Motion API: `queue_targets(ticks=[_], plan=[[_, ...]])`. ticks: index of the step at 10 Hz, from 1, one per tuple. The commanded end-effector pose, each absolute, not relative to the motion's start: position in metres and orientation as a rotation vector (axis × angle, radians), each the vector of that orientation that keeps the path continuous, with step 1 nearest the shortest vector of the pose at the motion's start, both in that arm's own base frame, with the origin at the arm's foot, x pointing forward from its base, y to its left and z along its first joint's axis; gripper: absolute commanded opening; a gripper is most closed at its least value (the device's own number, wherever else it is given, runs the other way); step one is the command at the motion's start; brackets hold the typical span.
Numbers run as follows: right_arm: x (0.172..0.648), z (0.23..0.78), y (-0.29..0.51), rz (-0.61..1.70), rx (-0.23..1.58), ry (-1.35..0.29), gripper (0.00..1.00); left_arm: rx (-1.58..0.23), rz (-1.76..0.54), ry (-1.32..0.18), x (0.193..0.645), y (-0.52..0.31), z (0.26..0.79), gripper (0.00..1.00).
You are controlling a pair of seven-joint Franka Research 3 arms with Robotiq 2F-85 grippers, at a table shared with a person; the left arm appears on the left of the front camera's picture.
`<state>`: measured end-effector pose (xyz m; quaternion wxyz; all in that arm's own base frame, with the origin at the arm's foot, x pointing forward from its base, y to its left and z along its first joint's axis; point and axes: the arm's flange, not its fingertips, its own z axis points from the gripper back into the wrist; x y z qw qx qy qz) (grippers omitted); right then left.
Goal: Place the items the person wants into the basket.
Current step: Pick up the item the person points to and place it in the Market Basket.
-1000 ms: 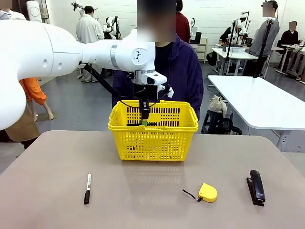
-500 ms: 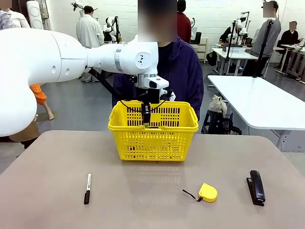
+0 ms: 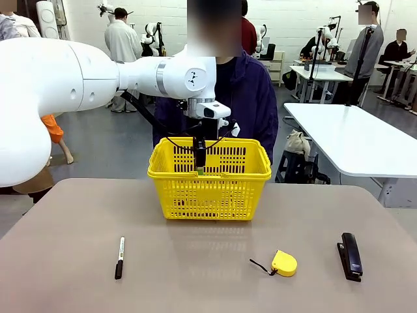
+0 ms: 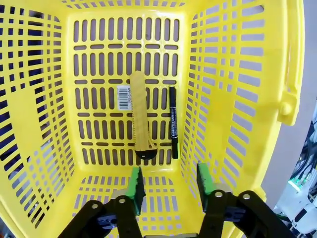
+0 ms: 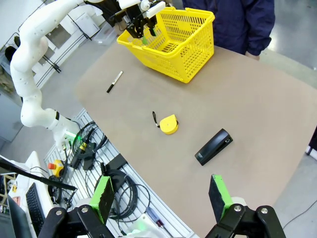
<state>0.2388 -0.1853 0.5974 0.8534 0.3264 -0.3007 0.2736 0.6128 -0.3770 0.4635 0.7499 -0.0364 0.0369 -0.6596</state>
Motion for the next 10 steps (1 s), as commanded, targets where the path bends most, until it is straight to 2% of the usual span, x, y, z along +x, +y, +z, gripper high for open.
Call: queue_targets(ticks=[1,8,10], plan=[[0.240,0.597,-0.185,0.592,0.714,-0.659,1.00,-0.064,-1.460,0.085,0.623,-0.382,0.469,0.99],[0.240,0.597,-0.185,0.592,0.714,-0.659,1.00,-0.053,-1.398,0.040,0.624,-0.379,0.477,1.00],[0.240,0.597,-0.185,0.592,0.714,-0.659,1.00,-0.040,-1.381,-0.018,0.597,-0.357,0.520,1.00]])
